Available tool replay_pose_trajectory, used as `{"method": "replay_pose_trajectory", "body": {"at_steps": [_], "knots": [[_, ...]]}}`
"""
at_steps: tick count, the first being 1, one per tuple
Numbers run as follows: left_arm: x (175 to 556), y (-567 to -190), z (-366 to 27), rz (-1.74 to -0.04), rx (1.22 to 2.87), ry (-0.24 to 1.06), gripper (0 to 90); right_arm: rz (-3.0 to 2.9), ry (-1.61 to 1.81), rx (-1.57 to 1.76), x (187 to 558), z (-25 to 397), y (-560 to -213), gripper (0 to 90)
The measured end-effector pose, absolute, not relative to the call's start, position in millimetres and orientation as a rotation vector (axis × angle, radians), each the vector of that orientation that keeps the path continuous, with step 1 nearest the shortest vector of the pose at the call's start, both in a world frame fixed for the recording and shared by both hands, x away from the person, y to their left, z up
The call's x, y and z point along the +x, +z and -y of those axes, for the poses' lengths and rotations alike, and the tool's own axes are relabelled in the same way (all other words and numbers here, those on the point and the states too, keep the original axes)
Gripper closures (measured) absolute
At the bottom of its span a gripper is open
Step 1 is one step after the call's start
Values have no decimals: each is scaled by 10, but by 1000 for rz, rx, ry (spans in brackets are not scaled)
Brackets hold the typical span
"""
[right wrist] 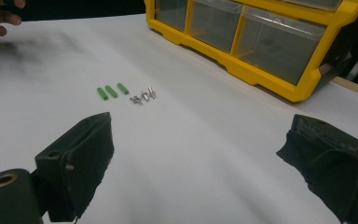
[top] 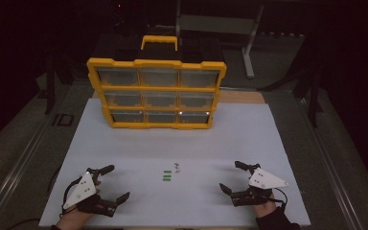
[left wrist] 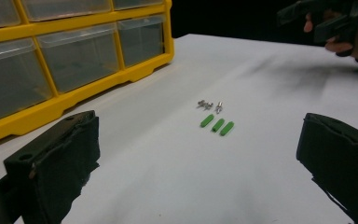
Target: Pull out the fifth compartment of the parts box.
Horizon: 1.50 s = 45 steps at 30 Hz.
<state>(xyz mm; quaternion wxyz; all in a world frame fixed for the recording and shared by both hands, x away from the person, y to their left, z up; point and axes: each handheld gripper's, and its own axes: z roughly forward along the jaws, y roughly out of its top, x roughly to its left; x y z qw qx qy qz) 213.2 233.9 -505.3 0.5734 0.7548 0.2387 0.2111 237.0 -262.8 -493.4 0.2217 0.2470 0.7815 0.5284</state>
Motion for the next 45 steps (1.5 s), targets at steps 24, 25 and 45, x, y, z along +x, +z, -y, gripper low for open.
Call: {"method": "replay_pose_trajectory", "body": {"at_steps": [24,25,45], "knots": [[2107,-5022,-2374,-571,1728,488,0,-2182,1449,623,2319,2530,-4828,75],[2106,-5021,-2375,-570,1728,490,0,-2183,1451,622,2313,2522,-4809,75],[2107,-5017,-2378,-568,1723,485,0,-2107,1369,403,2388,2276,-4057,76]]}}
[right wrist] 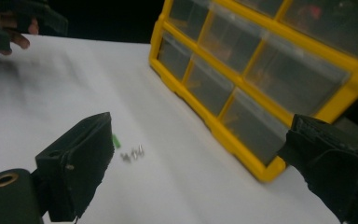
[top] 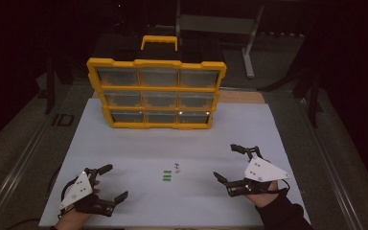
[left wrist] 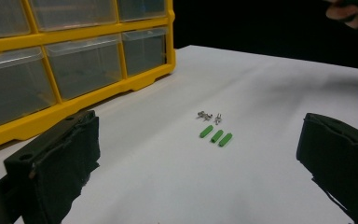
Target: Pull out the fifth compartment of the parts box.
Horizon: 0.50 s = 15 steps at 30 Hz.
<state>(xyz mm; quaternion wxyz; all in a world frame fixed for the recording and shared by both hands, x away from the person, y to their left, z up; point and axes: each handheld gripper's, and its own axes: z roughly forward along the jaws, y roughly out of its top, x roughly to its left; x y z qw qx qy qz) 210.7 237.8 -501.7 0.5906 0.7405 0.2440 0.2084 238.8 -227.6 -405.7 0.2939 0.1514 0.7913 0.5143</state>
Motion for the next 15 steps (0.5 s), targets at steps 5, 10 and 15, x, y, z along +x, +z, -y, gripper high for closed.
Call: {"method": "replay_pose_trajectory", "body": {"at_steps": [5,10,15], "knots": [[2107,-5015,-2377,-565,1724,485,0,-2096,1366,328,2474,2130,-3910,76],[2106,-5017,-2377,-564,1722,483,0,-2088,1355,279,2588,1997,-3790,77],[2105,-5017,-2376,-562,1723,482,0,-2086,1334,241,2705,1891,-3695,77]]}}
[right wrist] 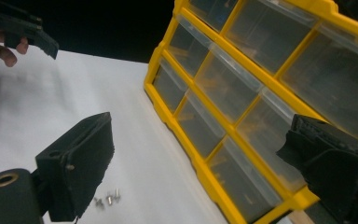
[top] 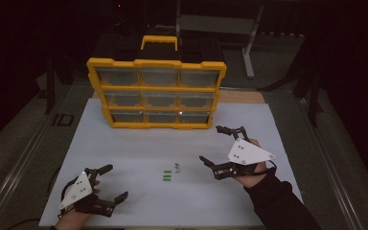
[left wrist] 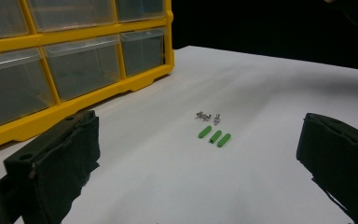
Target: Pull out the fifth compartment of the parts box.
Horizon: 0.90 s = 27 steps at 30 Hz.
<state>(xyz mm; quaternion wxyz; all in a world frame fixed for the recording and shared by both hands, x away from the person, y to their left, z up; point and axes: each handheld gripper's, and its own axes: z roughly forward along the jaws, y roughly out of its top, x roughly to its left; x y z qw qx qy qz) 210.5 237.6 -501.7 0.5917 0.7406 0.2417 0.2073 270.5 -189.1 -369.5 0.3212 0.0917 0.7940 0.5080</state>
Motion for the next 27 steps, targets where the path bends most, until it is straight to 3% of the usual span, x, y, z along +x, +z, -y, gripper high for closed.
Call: {"method": "replay_pose_trajectory", "body": {"at_steps": [27], "knots": [[2099,-5017,-2377,-553,1722,477,0,-2046,1336,90,3190,1373,-3187,78]]}}
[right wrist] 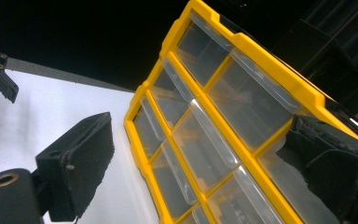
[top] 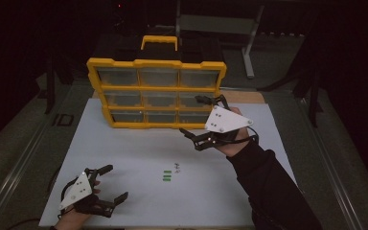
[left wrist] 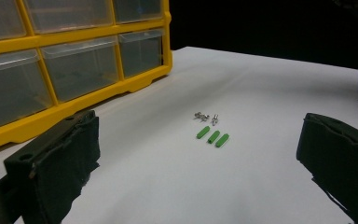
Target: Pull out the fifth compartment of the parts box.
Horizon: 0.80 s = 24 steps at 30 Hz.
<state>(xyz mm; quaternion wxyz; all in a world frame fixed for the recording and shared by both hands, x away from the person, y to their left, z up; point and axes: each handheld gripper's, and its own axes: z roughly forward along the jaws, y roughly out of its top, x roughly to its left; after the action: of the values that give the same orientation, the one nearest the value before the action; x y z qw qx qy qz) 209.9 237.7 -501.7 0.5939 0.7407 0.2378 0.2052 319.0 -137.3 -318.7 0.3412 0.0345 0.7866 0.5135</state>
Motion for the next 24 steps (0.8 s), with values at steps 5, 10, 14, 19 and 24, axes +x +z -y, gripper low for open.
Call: {"method": "replay_pose_trajectory", "body": {"at_steps": [5,10,14,19,24], "knots": [[2098,-5016,-2377,-551,1722,477,0,-2083,1352,44,3298,1244,-3184,78],[2099,-5017,-2380,-551,1722,473,0,-2112,1339,25,3422,1088,-3185,77],[2098,-5019,-2379,-549,1723,471,0,-2130,1327,4,3489,969,-3185,78],[2096,-5019,-2379,-546,1722,470,0,-2153,1309,-23,3602,814,-3206,78],[2099,-5020,-2384,-550,1716,467,0,-2170,1319,-37,3695,678,-3247,84]]}}
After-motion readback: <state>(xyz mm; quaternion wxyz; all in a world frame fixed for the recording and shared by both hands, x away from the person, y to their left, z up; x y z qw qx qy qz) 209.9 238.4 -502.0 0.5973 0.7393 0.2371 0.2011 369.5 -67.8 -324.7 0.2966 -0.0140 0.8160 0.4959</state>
